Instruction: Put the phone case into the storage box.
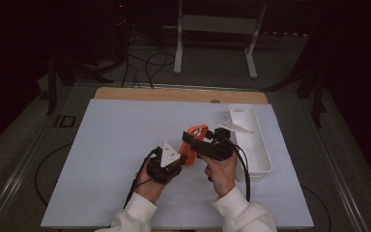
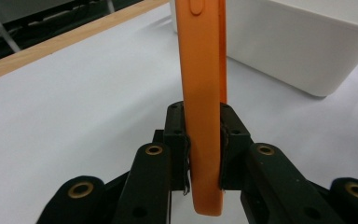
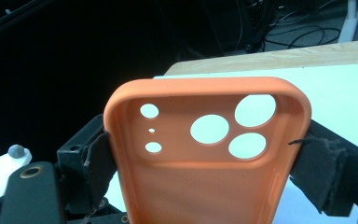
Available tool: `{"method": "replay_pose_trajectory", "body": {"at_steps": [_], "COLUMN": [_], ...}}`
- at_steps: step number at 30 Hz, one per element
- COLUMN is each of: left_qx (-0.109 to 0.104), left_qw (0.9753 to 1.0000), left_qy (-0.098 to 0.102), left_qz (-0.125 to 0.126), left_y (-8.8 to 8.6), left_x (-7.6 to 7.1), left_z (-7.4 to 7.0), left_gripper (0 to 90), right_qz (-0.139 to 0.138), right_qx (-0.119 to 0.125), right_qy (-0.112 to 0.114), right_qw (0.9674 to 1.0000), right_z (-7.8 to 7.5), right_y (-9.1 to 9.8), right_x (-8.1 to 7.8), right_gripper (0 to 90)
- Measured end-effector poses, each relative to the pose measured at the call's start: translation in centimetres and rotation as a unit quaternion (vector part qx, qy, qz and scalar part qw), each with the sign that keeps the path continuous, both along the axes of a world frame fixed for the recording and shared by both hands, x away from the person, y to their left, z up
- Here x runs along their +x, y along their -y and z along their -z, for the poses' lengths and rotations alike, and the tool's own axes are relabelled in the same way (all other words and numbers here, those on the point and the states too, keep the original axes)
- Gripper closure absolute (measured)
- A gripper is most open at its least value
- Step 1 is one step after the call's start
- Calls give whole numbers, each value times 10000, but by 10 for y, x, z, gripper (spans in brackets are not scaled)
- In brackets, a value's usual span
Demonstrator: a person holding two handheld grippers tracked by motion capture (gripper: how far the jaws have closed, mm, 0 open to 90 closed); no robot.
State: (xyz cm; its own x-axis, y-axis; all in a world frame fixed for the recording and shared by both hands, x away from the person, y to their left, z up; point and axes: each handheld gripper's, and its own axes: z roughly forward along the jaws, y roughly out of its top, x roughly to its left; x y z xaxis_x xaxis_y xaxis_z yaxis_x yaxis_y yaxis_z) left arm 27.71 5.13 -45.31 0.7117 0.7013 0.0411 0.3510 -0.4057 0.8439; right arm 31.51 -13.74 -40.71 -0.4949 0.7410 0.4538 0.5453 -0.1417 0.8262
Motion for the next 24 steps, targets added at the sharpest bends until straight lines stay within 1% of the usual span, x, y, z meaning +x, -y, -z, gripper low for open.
{"method": "replay_pose_trajectory", "body": {"at_steps": [2,4,7,8,9,10,12,13,14,17,18,19,21,24], "left_qx": [9,-60,-94,-183,-214,-217,-280,-258,-280,-435,-448,-470,-469,-463], "left_qw": [10000,10000,9999,9998,9997,9996,9994,9996,9995,9988,9988,9987,9987,9987], "left_qy": [7,-42,-70,-118,-147,-168,-186,-138,-103,-205,-211,-190,-207,-195], "left_qz": [14,13,15,29,23,20,5,-20,-38,19,17,32,21,60], "left_y": [0,-1,-3,-5,-6,-7,-9,-10,-11,-16,-17,-18,-20,-23], "left_x": [0,1,2,2,3,3,3,3,2,4,4,4,4,3], "left_z": [0,-1,-1,-2,-3,-3,-4,-5,-6,-7,-8,-8,-9,-10], "left_gripper": [744,707,635,635,550,501,437,390,351,192,150,143,64,24], "right_qz": [-21,-33,-28,-27,-29,-27,-24,-25,-24,-19,-23,-40,-50,-66], "right_qx": [-56,-120,-146,-159,-171,-172,-186,-200,-201,-225,-231,-230,-241,-260], "right_qy": [16,46,62,73,79,86,89,101,110,152,151,148,167,189], "right_qw": [10000,9999,9999,9998,9998,9998,9998,9997,9997,9996,9996,9996,9996,9995], "right_z": [0,0,1,1,0,0,0,-1,-1,-1,-1,-1,-1,-1], "right_y": [-1,-3,-4,-4,-5,-5,-5,-4,-4,-4,-4,-5,-5,-6], "right_x": [0,-1,-1,-1,-1,-1,-1,-1,-1,-1,-1,-1,-2,-2], "right_gripper": [163,163,163,163,163,163,163,162,162,162,162,162,162,162]}}
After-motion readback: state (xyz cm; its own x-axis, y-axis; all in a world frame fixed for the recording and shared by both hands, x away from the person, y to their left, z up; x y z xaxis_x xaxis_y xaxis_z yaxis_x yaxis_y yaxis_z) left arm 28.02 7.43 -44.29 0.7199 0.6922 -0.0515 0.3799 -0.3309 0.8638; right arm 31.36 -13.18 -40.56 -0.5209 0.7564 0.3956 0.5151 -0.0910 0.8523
